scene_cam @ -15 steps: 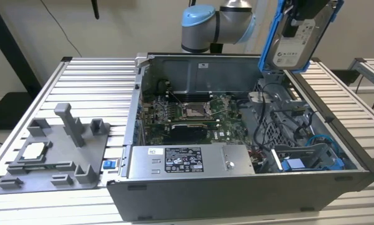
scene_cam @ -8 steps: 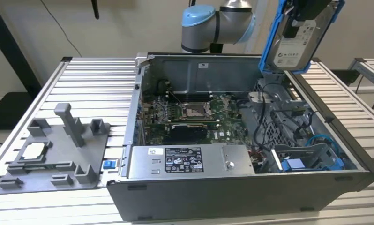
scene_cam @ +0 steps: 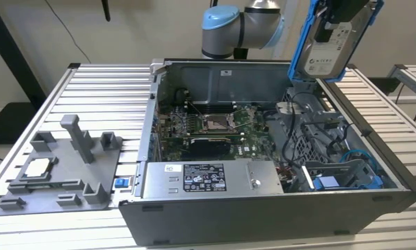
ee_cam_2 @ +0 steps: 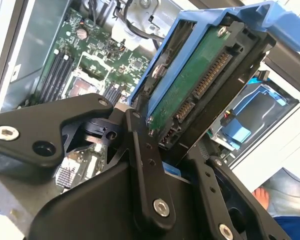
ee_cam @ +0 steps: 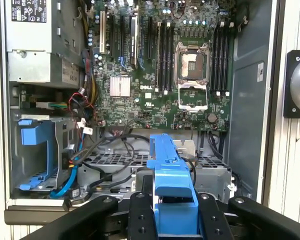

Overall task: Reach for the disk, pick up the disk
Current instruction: 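Pick up the disk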

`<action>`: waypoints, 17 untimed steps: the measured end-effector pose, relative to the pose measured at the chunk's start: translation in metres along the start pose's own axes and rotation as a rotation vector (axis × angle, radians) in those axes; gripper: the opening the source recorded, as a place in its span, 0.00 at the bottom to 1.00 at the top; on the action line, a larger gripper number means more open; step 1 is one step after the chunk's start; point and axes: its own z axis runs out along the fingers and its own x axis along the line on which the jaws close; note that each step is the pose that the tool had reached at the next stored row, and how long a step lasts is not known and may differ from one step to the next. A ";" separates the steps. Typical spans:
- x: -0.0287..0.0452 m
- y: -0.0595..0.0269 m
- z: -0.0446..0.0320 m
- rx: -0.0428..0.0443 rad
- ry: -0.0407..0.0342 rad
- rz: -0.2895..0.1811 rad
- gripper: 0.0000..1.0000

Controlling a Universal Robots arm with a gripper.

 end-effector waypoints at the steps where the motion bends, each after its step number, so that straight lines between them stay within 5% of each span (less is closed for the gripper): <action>1: 0.0000 0.0000 0.0000 0.0000 0.0001 0.000 0.00; 17: 0.0128 0.0002 -0.0003 0.0000 0.0000 0.000 0.00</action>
